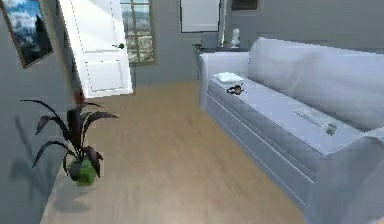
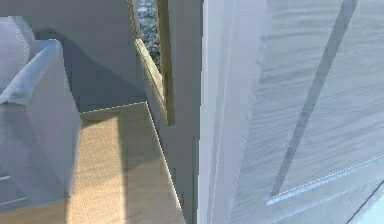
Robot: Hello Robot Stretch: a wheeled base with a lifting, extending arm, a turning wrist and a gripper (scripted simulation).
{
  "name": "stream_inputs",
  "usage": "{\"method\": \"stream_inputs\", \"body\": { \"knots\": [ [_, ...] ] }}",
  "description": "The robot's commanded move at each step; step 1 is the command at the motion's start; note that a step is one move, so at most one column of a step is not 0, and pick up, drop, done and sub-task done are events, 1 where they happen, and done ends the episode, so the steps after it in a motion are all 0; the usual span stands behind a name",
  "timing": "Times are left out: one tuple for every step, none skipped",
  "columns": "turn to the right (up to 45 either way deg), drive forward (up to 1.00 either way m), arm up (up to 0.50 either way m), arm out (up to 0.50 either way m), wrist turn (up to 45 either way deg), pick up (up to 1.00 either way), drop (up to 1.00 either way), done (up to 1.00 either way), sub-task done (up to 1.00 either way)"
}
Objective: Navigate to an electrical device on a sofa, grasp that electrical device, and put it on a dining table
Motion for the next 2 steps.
{"method": "stream_inputs", "body": {
  "knots": [
    [-6.0,0.0,0.0,0.0,0.0,0.0,0.0,0.0,0.0],
    [0.0,0.1,0.0,0.0,0.0,0.0,0.0,0.0,0.0]
  ]
}}
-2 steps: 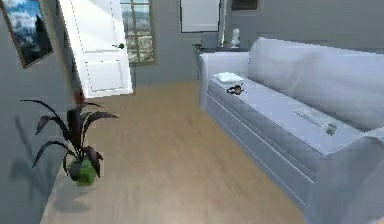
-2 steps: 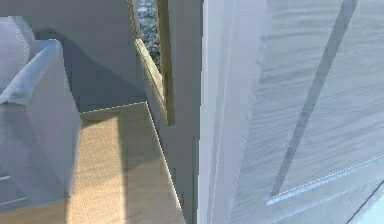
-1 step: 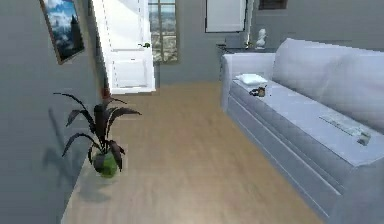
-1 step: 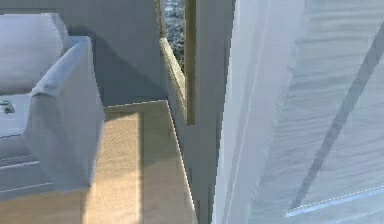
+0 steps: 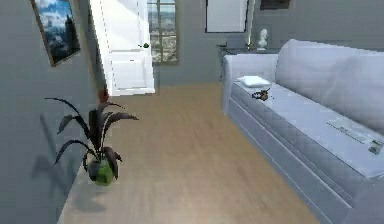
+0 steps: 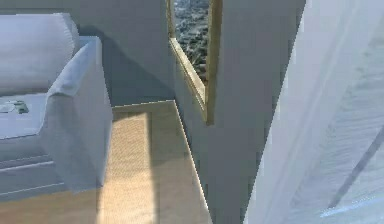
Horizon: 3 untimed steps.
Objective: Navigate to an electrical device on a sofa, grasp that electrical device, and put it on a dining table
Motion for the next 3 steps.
{"method": "stream_inputs", "body": {
  "knots": [
    [45.0,0.0,0.0,0.0,0.0,0.0,0.0,0.0,0.0],
    [12.0,0.0,0.0,0.0,0.0,0.0,0.0,0.0,0.0],
    [0.0,0.5,0.0,0.0,0.0,0.0,0.0,0.0,0.0]
  ]
}}
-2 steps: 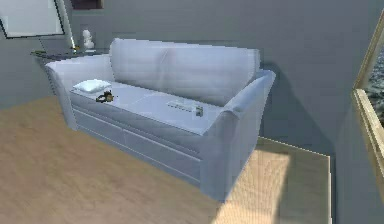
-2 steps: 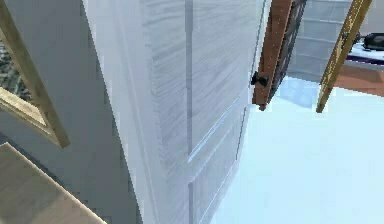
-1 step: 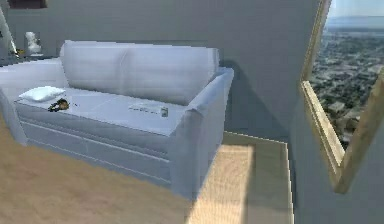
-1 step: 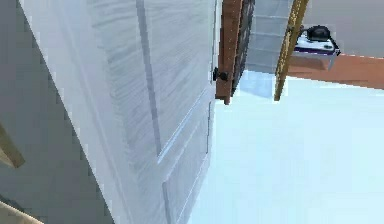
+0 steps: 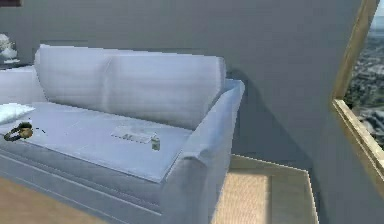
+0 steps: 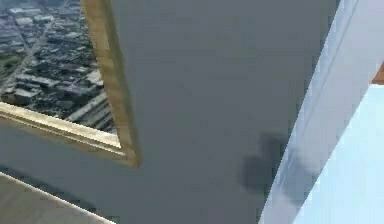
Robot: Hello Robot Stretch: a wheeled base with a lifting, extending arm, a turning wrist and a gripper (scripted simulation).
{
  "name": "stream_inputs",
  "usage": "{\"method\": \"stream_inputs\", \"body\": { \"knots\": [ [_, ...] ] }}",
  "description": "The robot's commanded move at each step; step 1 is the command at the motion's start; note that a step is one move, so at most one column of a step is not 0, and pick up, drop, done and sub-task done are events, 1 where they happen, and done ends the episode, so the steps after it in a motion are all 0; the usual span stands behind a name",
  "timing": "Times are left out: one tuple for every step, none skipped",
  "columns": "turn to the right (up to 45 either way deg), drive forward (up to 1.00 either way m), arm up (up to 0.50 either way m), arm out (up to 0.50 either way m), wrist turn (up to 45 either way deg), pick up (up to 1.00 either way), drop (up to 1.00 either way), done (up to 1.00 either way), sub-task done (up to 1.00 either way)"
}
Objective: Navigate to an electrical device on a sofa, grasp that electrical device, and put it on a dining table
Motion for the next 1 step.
{"method": "stream_inputs", "body": {
  "knots": [
    [-45.0,0.0,0.0,0.0,0.0,0.0,0.0,0.0,0.0]
  ]
}}
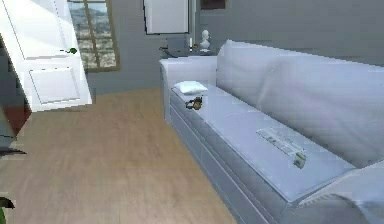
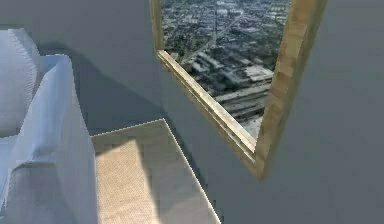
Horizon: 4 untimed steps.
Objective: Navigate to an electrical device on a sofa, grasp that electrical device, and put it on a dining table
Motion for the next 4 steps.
{"method": "stream_inputs", "body": {
  "knots": [
    [-18.0,0.0,0.0,0.0,0.0,0.0,0.0,0.0,0.0],
    [0.0,1.0,0.0,0.0,0.0,0.0,0.0,0.0,0.0],
    [0.0,0.8,0.0,0.0,0.0,0.0,0.0,0.0,0.0],
    [0.0,0.0,0.5,0.0,0.0,0.0,0.0,0.0,0.0]
  ]
}}
